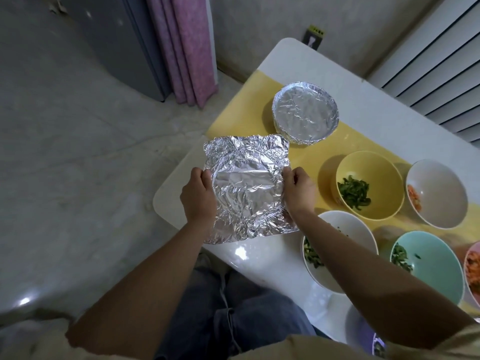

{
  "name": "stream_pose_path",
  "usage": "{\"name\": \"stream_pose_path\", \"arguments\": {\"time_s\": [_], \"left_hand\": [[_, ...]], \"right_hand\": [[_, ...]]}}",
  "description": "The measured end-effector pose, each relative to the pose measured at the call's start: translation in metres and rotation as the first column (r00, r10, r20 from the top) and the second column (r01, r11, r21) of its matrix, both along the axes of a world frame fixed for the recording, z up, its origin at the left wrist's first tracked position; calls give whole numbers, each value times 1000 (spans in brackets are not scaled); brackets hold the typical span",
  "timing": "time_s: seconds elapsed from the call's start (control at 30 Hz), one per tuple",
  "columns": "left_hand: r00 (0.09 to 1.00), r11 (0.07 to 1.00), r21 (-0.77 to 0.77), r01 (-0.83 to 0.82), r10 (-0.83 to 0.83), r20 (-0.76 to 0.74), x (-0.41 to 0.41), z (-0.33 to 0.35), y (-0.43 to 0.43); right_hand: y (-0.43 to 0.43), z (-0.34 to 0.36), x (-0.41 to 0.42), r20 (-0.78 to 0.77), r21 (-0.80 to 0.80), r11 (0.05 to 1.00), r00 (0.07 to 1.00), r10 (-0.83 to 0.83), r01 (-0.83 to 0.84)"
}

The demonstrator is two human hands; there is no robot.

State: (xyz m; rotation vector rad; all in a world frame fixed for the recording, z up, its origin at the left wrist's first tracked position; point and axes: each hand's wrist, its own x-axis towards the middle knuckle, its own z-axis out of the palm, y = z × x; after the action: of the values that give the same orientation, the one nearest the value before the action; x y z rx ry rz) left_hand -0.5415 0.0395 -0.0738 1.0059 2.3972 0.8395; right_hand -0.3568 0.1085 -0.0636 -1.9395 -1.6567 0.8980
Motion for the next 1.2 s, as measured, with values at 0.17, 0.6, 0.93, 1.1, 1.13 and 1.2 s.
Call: {"name": "stream_pose_path", "arguments": {"time_s": [0.17,0.6,0.93,1.1,1.13,1.2], "left_hand": [[999,998,44,-37,37,-5,-21,-3,-17],[923,999,33,-12,-1,384,-39,-9,-28],[966,954,260,147,-82,-245,-32,13,-29],[686,749,65,659,-564,-460,4,15,-20],[686,770,-9,638,-574,-447,6,10,-20],[700,808,-144,571,-571,-429,2,-2,-22]], "right_hand": [[-17,-3,-21,-75,-48,998,997,25,-28],[-16,-12,-21,-195,-251,966,981,16,-65],[-23,17,-26,14,371,908,979,205,-196],[-28,6,-44,267,332,735,806,528,-591],[-29,-2,-44,307,277,729,777,550,-626],[-30,-14,-42,358,173,754,754,551,-633]]}}
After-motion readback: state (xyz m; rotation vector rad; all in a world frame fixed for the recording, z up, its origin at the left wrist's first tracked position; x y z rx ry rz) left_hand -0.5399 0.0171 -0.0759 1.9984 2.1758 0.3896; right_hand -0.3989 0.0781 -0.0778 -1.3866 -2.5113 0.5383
